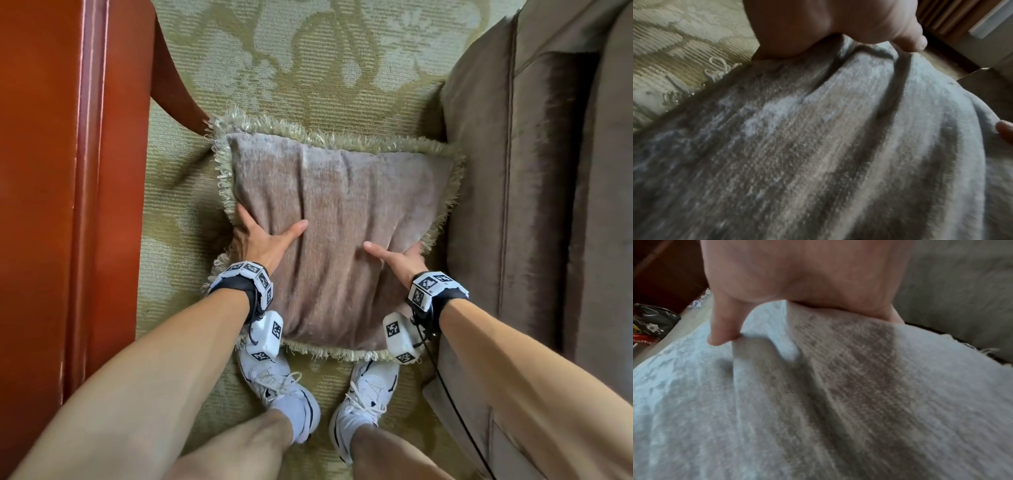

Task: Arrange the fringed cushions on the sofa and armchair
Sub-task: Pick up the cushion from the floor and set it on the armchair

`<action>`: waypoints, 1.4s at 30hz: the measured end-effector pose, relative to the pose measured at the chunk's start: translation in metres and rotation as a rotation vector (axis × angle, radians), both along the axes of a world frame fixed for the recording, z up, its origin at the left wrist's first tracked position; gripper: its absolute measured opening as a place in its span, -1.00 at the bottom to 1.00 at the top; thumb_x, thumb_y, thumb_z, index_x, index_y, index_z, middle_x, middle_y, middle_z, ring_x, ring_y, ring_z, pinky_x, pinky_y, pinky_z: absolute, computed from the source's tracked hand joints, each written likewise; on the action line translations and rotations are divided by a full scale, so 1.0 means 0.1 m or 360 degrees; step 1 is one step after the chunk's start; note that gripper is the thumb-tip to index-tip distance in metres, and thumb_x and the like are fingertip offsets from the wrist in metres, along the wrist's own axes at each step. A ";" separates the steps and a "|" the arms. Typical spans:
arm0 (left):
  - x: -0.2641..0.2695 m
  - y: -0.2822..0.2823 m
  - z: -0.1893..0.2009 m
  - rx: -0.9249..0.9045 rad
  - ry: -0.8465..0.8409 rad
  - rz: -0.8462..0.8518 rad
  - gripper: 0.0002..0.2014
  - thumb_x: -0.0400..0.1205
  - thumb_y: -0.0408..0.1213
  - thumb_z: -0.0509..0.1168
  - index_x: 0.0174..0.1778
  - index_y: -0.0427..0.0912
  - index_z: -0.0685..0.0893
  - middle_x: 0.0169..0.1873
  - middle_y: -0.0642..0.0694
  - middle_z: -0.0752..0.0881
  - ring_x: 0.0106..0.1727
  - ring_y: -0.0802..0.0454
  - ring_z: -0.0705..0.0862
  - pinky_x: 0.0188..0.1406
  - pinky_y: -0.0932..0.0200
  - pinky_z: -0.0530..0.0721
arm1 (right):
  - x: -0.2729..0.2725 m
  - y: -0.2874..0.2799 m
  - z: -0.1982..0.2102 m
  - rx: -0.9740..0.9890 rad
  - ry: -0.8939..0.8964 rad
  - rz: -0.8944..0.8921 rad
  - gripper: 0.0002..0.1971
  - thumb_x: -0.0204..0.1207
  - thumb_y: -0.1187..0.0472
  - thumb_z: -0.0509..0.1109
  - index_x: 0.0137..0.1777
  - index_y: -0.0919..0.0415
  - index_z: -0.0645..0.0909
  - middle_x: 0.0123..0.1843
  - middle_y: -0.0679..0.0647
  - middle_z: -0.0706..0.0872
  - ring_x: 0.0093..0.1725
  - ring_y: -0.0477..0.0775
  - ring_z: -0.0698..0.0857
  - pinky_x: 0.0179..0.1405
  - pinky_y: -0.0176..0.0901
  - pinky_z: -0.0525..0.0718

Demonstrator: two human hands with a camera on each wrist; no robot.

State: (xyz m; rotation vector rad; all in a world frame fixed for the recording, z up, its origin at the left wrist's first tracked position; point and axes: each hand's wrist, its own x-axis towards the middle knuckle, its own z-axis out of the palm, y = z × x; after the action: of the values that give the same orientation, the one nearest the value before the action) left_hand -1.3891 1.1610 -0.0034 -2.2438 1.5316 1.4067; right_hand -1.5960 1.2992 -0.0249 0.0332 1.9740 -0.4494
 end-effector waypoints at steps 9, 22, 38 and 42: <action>-0.24 0.14 0.66 -0.0202 0.0091 -0.0063 0.43 0.19 0.36 0.56 0.69 -0.01 -0.34 0.71 -0.31 -0.07 0.71 -0.22 0.01 0.64 -0.20 0.04 | -0.11 0.14 0.62 -0.0098 0.0201 -0.0073 0.50 -0.15 -0.37 0.69 0.71 0.16 -0.08 0.63 0.26 0.26 0.57 0.26 0.36 0.55 0.15 0.36; -0.44 0.25 2.02 -0.0287 0.0107 -0.0030 0.42 0.21 0.34 0.56 0.68 0.00 -0.36 0.71 -0.28 -0.09 0.71 -0.23 -0.02 0.64 -0.28 0.04 | -0.28 0.13 2.01 -0.0096 0.0343 0.0028 0.41 -0.01 -0.35 0.68 0.70 0.19 -0.07 0.61 0.37 0.27 0.58 0.35 0.31 0.55 0.21 0.35; -0.86 0.07 4.46 -0.0382 0.0504 -0.0125 0.38 0.28 0.22 0.59 0.69 -0.08 -0.33 0.70 -0.32 -0.02 0.71 -0.23 0.03 0.66 -0.17 0.01 | -0.47 0.11 4.63 -0.0126 0.0589 -0.0156 0.35 0.19 -0.26 0.64 0.71 0.17 -0.26 0.67 0.40 0.07 0.63 0.40 0.19 0.57 0.32 0.25; -1.12 0.04 5.02 -0.0435 0.0562 -0.0271 0.37 0.29 0.21 0.59 0.70 -0.10 -0.32 0.69 -0.35 0.03 0.69 -0.26 0.08 0.63 -0.16 0.04 | -0.59 0.18 5.15 -0.0123 0.0657 -0.0297 0.34 0.22 -0.25 0.63 0.71 0.17 -0.27 0.67 0.41 0.07 0.64 0.39 0.18 0.57 0.32 0.24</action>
State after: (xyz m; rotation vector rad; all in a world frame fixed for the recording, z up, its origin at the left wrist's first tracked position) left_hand -1.5014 1.1648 0.4991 -2.0097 2.0846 1.7005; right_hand -1.6547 1.3174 0.4904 0.0819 2.3669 -0.6979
